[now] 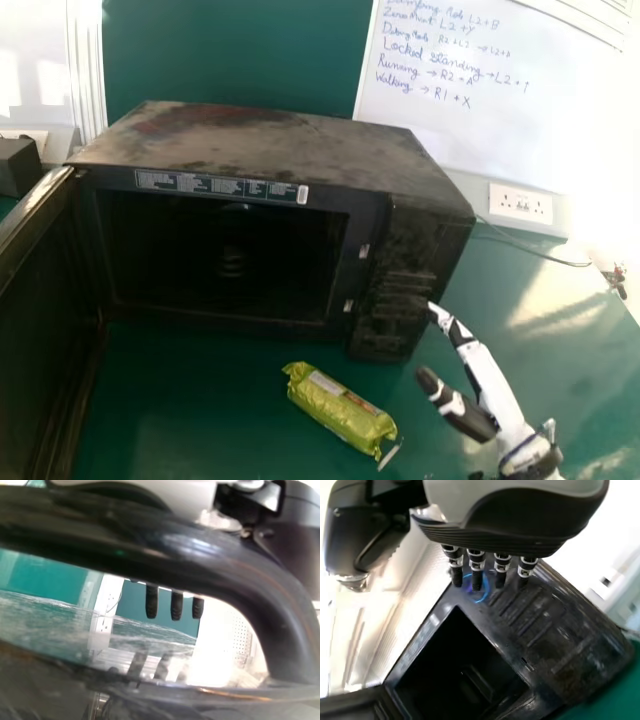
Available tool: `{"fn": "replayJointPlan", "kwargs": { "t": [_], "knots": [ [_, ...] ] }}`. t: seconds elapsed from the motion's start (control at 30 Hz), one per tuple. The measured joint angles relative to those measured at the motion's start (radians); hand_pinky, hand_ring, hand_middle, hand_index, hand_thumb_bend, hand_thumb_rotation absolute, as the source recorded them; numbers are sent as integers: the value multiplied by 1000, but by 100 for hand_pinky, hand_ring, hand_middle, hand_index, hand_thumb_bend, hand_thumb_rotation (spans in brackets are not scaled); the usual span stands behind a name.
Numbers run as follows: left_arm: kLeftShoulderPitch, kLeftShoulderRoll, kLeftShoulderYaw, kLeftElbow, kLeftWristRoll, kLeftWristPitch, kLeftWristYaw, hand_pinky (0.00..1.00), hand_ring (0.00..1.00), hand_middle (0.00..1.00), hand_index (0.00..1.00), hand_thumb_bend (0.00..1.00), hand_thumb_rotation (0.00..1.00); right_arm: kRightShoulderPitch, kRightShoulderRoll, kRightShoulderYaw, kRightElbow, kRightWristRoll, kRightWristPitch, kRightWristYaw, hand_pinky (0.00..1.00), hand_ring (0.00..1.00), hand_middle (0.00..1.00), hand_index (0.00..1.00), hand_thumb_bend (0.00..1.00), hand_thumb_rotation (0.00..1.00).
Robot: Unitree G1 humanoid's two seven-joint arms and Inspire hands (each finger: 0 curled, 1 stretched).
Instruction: Put biscuit inside oven
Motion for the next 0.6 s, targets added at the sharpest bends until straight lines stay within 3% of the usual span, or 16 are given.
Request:
{"fn": "replayJointPlan", "kwargs": {
  "t": [0.23, 0.6],
  "knots": [
    [0, -1, 0, 0, 1, 0, -6, 84, 79, 80, 78, 100, 53, -18, -35, 19, 75, -45, -155, -46, 100, 100, 100, 100, 86, 93],
    [4, -9, 0, -4, 1, 0, -6, 73, 74, 77, 75, 100, 59, -24, -42, 27, 86, -212, -251, -174, 100, 100, 100, 100, 86, 93]
  ]
}}
